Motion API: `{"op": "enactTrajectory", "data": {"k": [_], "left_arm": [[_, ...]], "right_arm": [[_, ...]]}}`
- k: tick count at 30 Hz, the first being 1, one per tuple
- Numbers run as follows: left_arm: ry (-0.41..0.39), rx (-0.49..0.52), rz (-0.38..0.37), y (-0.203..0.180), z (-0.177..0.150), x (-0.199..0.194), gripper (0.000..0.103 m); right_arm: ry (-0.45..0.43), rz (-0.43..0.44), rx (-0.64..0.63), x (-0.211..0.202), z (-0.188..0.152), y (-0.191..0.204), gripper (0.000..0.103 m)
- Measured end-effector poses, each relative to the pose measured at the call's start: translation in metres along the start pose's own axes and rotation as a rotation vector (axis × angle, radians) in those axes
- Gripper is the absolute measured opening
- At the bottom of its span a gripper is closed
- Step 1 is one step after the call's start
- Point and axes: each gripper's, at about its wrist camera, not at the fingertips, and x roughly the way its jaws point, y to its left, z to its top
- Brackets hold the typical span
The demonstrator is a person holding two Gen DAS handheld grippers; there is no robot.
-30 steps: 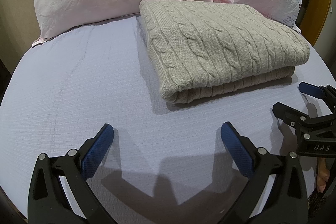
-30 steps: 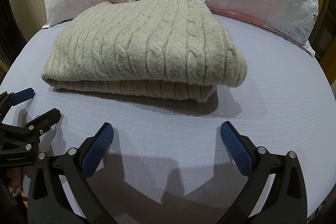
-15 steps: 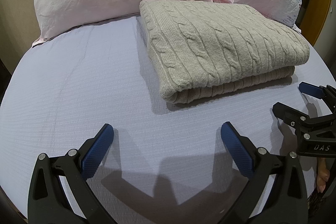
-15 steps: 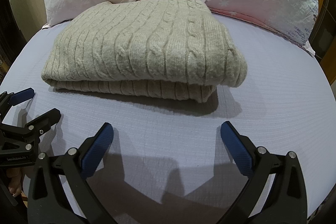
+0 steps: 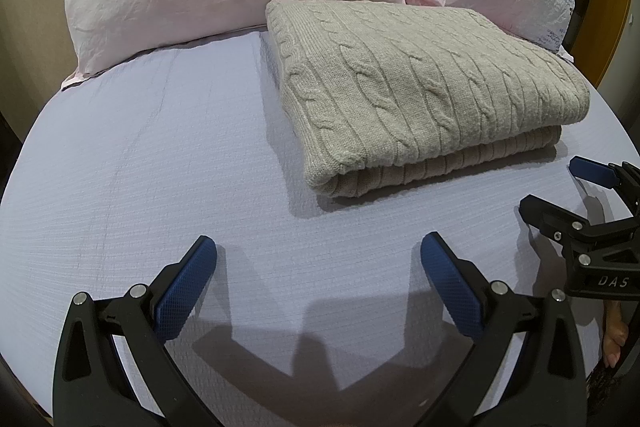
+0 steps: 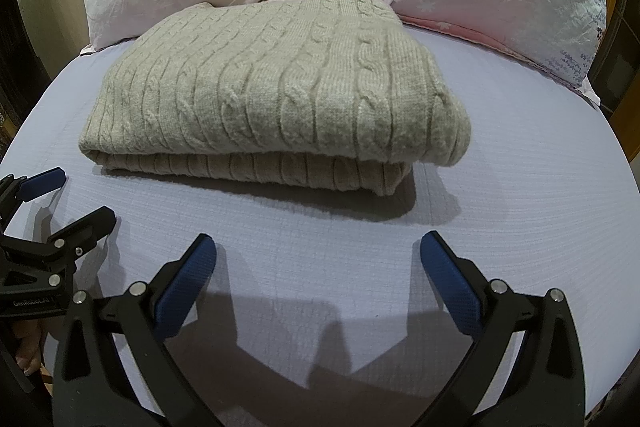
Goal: Fold small clothes
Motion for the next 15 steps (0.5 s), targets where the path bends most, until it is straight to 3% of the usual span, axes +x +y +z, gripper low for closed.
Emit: {"op": "enactTrajectory", "data": {"k": [15], "left_arm": [[0.002, 0.000, 0.000, 0.0000, 0.0010, 0.0004, 0.102]], "right_arm": [[-0.001, 0.000, 0.000, 0.0000, -0.0001, -0.0002, 0.101]]}}
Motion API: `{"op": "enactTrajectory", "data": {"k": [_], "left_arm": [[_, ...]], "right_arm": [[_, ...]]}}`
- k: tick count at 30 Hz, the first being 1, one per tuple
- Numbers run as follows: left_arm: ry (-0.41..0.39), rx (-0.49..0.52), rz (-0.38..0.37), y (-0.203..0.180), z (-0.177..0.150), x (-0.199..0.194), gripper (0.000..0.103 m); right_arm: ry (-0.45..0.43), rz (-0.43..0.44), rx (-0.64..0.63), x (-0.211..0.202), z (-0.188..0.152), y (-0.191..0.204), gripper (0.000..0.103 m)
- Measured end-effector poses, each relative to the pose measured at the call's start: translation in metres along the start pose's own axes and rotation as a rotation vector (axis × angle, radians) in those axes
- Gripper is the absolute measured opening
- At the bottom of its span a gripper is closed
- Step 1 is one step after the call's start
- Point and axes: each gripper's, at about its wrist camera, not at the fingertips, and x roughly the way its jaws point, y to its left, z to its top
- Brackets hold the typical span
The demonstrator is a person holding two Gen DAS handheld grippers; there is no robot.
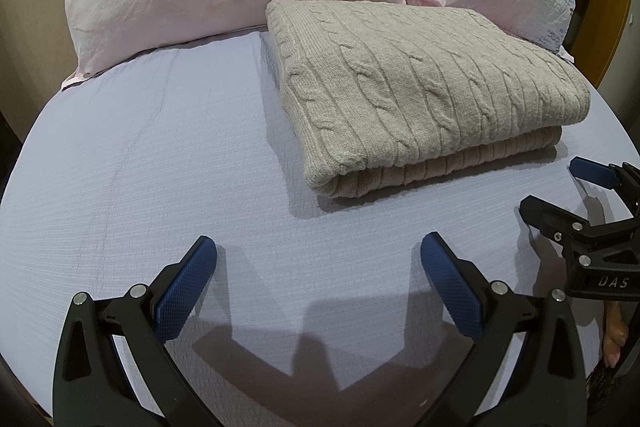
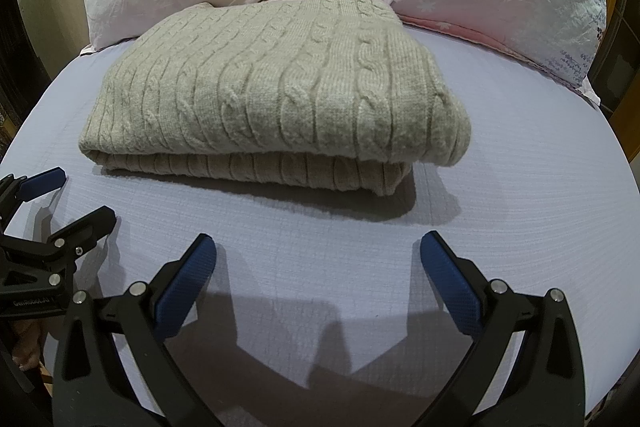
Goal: Fold small clothes
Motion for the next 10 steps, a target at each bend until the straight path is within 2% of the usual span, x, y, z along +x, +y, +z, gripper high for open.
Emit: {"op": "enactTrajectory", "data": {"k": [10], "left_arm": [[-0.001, 0.001, 0.000, -0.0001, 0.0005, 0.0005, 0.102]], "right_arm": [[0.000, 0.000, 0.000, 0.0001, 0.0003, 0.0002, 0.101]]}}
